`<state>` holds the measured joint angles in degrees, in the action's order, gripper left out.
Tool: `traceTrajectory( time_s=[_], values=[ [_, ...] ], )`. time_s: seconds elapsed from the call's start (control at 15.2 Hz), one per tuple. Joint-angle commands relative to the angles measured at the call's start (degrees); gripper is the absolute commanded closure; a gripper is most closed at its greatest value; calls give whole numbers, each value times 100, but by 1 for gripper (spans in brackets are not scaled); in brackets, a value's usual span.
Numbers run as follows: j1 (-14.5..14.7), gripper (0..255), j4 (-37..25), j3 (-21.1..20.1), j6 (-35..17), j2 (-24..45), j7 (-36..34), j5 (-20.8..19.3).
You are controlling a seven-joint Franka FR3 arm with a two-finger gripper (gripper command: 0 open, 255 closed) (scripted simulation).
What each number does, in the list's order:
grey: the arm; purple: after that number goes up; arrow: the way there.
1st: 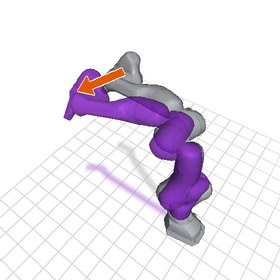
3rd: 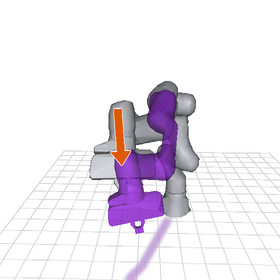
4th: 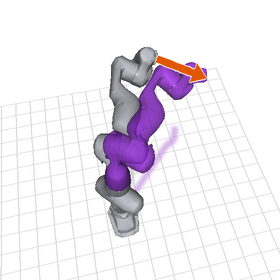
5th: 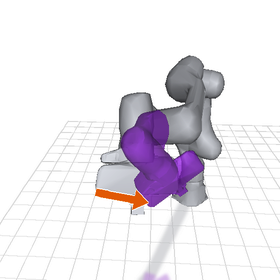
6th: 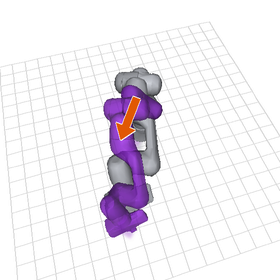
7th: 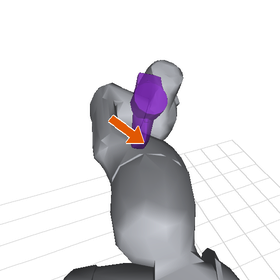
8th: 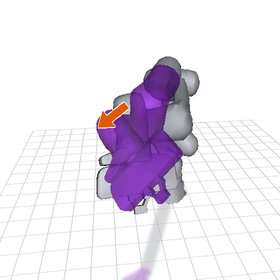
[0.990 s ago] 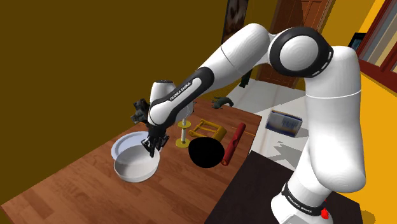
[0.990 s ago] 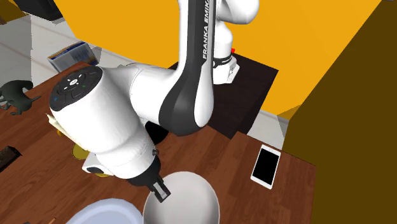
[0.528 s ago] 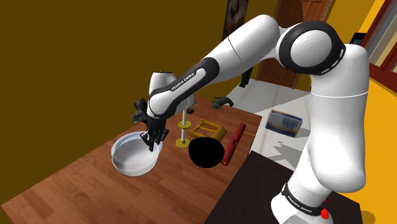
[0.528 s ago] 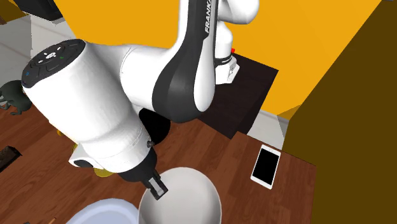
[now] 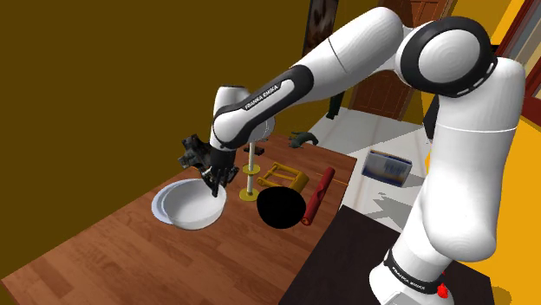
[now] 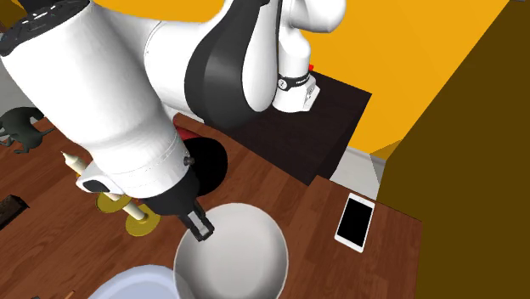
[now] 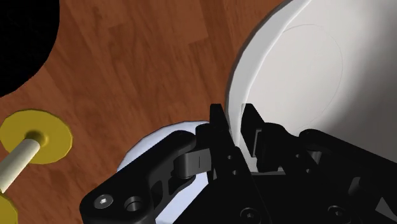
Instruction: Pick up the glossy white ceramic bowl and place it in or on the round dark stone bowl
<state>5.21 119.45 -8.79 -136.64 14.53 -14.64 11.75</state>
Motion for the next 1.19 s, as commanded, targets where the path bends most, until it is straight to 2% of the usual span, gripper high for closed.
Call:
traceTrajectory(
  time_s=[0.0, 0.59, 1.12],
  values=[
    [-153, 255, 264, 51, -23, -204, 263, 84],
    [-835, 255, 1391, 471, 23, -1154, 1557, 364],
    [-1426, 255, 1960, 1053, 241, -1723, 2679, 323]
  ],
)
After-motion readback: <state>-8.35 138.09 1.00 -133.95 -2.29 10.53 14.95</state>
